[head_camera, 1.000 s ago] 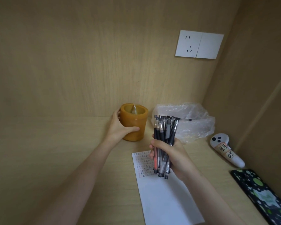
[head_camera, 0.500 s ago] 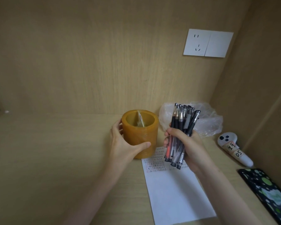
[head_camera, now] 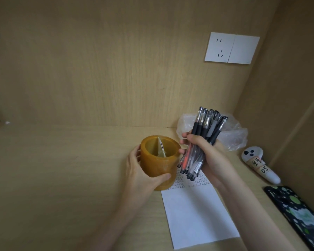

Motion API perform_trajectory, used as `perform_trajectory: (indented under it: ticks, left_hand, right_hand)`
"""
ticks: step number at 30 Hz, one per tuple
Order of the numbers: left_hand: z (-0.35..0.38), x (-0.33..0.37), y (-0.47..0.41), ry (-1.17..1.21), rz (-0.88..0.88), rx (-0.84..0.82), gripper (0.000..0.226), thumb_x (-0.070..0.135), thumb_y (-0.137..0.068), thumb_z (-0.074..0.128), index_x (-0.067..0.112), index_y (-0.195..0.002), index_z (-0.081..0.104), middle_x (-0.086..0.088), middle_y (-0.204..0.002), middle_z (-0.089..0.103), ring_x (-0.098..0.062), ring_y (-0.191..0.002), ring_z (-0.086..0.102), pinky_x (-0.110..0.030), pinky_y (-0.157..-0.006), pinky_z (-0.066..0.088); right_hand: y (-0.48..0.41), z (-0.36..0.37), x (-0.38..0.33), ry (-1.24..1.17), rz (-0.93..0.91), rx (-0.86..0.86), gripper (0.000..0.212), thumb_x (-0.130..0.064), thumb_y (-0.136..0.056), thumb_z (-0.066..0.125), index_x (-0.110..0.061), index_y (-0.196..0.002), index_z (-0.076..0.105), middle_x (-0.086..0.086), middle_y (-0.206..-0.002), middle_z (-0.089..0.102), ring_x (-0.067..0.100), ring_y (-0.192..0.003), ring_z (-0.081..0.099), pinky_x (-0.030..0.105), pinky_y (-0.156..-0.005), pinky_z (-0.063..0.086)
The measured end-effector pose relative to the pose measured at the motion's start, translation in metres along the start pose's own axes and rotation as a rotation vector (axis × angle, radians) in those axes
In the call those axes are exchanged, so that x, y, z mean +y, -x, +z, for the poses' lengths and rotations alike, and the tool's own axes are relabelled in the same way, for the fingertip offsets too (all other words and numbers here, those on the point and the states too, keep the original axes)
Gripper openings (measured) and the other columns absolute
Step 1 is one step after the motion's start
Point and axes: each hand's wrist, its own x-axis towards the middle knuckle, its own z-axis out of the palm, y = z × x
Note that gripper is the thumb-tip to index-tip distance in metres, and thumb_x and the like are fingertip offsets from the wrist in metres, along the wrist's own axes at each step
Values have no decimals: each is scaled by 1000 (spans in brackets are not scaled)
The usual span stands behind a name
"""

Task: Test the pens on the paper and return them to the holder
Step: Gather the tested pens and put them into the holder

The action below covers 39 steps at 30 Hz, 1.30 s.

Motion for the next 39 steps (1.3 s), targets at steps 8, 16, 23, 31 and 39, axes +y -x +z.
perform_trajectory:
  ticks: [8, 16, 23, 31, 39]
  left_hand:
    - [-8, 18, 6, -36, -27, -98, 125, 50, -49, 84, 40, -142, 1, 14, -145, 12, -1, -123, 19, -27, -97, 27]
    - [-34, 92, -19, 271, 93, -324, 63, 53, -76, 48, 33, -135, 39, 29, -120, 49, 24, -102, 45, 0, -81, 38]
    - [-42, 100, -39, 264, 100, -473, 42, 34, -83, 59, 21, -123, 53, 2, -113, 66, -7, -105, 62, -33, -96, 47]
    - [-38, 93, -51, 342, 38, -597, 55, 39, -85, 58, 22, -134, 41, 1, -123, 61, -11, -113, 59, -36, -102, 43]
    - [-40, 89, -61, 464, 39, -558, 45, 32, -85, 53, 11, -125, 46, -2, -85, 60, -11, -72, 60, -24, -66, 50]
  right_hand:
    - [-10, 14, -7, 3, -17, -31, 18, -6, -86, 62, -5, -103, 66, 7, -103, 72, 20, -103, 66, 32, -87, 54]
    - [-30, 47, -24, 220, -75, -107, 6, -14, -87, 62, -12, -81, 60, -2, -67, 59, 12, -69, 59, 32, -72, 46]
    - [-45, 69, -19, 397, -118, -77, 21, -44, -65, 69, -23, -67, 66, 13, -95, 57, 29, -102, 58, 39, -81, 51]
    - [-55, 66, -17, 445, -46, -123, 32, -44, -69, 69, -17, -85, 64, 12, -99, 55, 17, -78, 57, 18, -49, 43]
    - [-70, 60, -23, 627, -76, -252, 86, -81, -75, 32, -12, -117, 62, 3, -90, 68, 12, -86, 63, 31, -90, 48]
